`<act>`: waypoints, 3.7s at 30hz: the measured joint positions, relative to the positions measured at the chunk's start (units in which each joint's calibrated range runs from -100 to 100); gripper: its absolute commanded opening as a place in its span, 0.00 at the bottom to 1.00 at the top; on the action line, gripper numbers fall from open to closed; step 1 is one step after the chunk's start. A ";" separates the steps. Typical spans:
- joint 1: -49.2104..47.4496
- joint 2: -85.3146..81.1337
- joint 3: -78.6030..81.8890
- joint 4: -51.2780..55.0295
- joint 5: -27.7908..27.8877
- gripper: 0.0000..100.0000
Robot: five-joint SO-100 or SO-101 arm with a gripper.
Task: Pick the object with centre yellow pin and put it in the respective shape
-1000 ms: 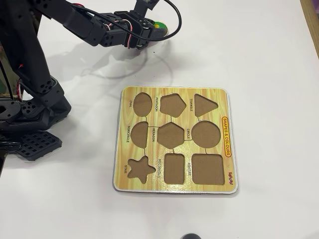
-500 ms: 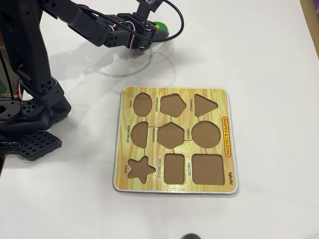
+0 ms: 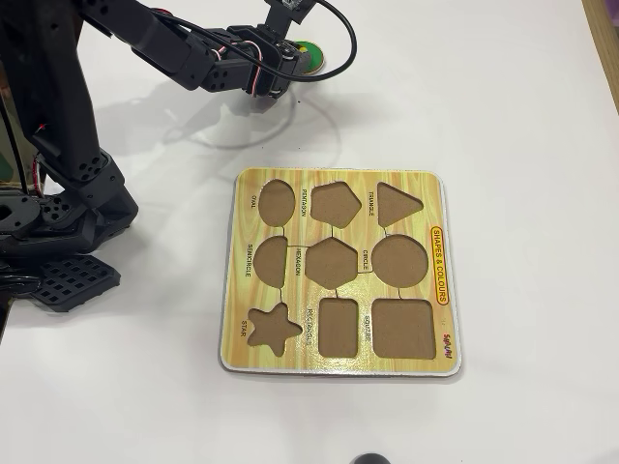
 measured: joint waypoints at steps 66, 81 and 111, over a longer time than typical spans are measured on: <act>56.41 -57.39 43.44 0.00 -0.10 0.01; 60.15 -57.39 39.21 19.28 0.36 0.01; 59.31 -31.44 -13.67 76.78 0.42 0.01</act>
